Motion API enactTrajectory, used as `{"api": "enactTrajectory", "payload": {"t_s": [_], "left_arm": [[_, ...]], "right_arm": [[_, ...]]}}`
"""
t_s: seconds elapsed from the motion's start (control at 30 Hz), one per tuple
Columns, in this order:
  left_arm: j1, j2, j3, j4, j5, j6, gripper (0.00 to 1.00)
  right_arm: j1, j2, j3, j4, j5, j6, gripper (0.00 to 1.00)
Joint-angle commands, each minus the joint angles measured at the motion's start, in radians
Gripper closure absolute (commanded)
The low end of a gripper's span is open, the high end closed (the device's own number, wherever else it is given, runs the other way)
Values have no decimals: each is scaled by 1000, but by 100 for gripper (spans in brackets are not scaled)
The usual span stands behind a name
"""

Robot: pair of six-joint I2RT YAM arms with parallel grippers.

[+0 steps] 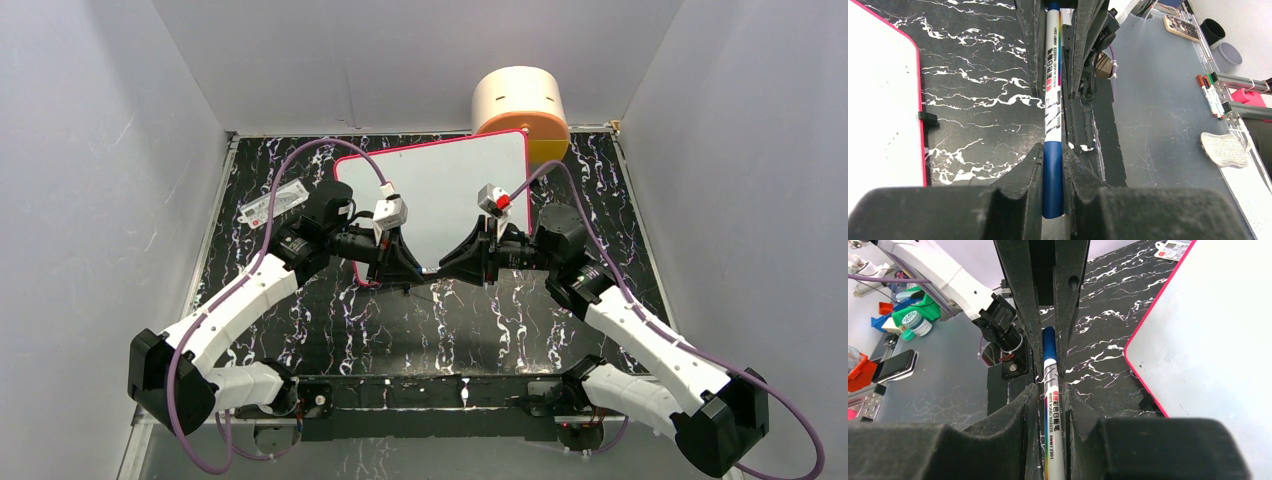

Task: Write a sentence on the whiteboard
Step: Open the whiteboard marker.

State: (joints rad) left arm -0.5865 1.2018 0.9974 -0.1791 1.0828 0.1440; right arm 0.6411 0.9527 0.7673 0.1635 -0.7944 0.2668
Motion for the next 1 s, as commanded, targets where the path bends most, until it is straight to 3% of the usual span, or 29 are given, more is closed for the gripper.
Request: {"api": "enactTrajectory", "payload": {"t_s": [0.0,0.23,0.53,0.97], "left_arm": [[16,-7,12,29,29,-14,100],[19,2,13,34,37,-27,100],[19,8,14,40,45,-37,100],[61,-28,28,-79,-4,62,100]], "right_arm": [[-1,7,7,50,-58,2,68],[-1,15,8,51,-71,-1,72],[-1,14,3,60,-68,-1,100],[-34,-63,15,-37,-59,-65,100]]}}
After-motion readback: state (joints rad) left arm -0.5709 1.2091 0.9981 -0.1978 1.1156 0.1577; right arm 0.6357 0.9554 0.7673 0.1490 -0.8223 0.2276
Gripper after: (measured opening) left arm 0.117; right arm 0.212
